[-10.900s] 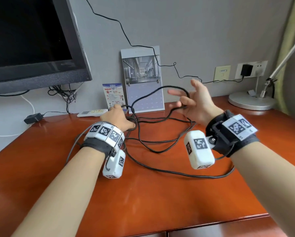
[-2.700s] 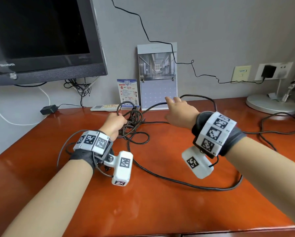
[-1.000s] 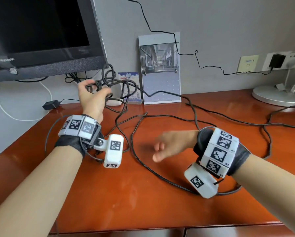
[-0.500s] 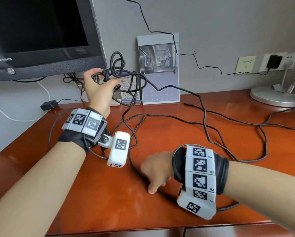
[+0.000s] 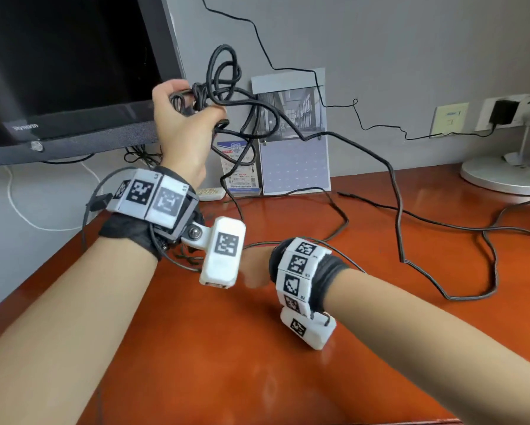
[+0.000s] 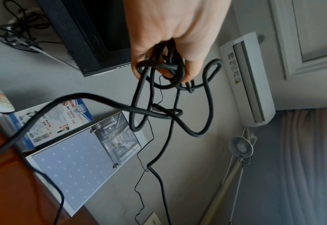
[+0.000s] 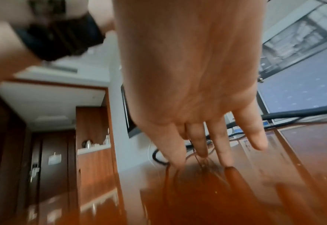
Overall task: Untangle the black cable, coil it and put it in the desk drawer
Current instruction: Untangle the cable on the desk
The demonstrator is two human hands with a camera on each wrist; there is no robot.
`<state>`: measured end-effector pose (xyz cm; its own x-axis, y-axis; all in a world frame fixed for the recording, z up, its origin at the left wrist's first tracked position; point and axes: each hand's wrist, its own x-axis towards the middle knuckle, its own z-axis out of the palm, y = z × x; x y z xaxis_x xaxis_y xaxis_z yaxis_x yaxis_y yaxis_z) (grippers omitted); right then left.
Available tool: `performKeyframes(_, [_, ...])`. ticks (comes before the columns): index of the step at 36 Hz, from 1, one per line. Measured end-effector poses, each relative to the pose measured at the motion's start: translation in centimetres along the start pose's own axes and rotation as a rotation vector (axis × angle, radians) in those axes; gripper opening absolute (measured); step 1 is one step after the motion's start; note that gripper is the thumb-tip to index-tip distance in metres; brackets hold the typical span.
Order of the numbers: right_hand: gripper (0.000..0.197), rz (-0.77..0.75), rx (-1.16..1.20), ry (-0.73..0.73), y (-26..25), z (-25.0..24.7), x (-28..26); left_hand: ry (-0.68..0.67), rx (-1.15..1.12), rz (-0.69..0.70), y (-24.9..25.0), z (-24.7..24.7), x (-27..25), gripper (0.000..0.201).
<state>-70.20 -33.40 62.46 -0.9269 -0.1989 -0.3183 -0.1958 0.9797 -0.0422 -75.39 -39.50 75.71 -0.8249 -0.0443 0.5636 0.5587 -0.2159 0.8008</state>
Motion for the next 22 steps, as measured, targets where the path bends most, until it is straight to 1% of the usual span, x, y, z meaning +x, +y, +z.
performKeyframes(1, [0.060,0.004,0.051,-0.001,0.4,0.1,0.0,-0.011,-0.004,-0.007,-0.2,0.0,-0.1,0.046])
performKeyframes(3, [0.060,-0.018,0.137,0.002,1.4,0.3,-0.5,-0.009,0.002,-0.041,-0.8,0.0,-0.4,0.047])
performKeyframes(6, [0.056,-0.037,0.226,-0.061,3.4,0.4,-2.6,0.017,-0.009,-0.178,-1.8,-0.2,-1.0,0.047])
performKeyframes(8, [0.050,0.007,0.229,-0.101,4.6,0.4,-3.9,0.026,-0.032,-0.276,-2.4,-0.2,-1.4,0.048])
performKeyframes(10, [0.040,0.084,0.258,-0.081,5.6,0.5,-4.8,0.041,-0.077,-0.362,-3.0,0.1,-1.6,0.046])
performKeyframes(12, [0.034,0.178,0.315,0.045,6.5,0.6,-5.1,0.067,-0.158,-0.441,-3.7,0.2,-1.4,0.044])
performKeyframes(14, [0.039,0.263,0.447,0.197,7.3,0.8,-5.1,0.064,-0.244,-0.528,-4.0,0.5,-1.3,0.045])
performKeyframes(15, [0.047,0.301,0.554,0.252,7.4,1.0,-4.9,0.057,-0.265,-0.578,-3.9,0.5,-1.3,0.040])
performKeyframes(17, [0.064,0.334,0.772,0.309,7.3,1.3,-4.3,0.014,-0.287,-0.652,-3.5,0.9,-1.4,0.010])
performKeyframes(18, [0.066,0.321,0.864,0.328,7.1,1.4,-3.8,-0.008,-0.310,-0.687,-3.2,1.0,-1.4,0.013])
performKeyframes(19, [0.062,0.292,0.947,0.361,6.7,1.4,-3.5,-0.028,-0.338,-0.719,-2.9,1.2,-1.5,0.022])
performKeyframes(20, [0.050,0.253,1.019,0.409,6.3,1.4,-3.3,-0.064,-0.361,-0.739,-2.7,1.4,-1.6,0.027])
performKeyframes(22, [0.014,0.156,1.132,0.489,5.7,1.1,-3.0,-0.131,-0.338,-0.780,-2.6,1.3,-1.7,0.028])
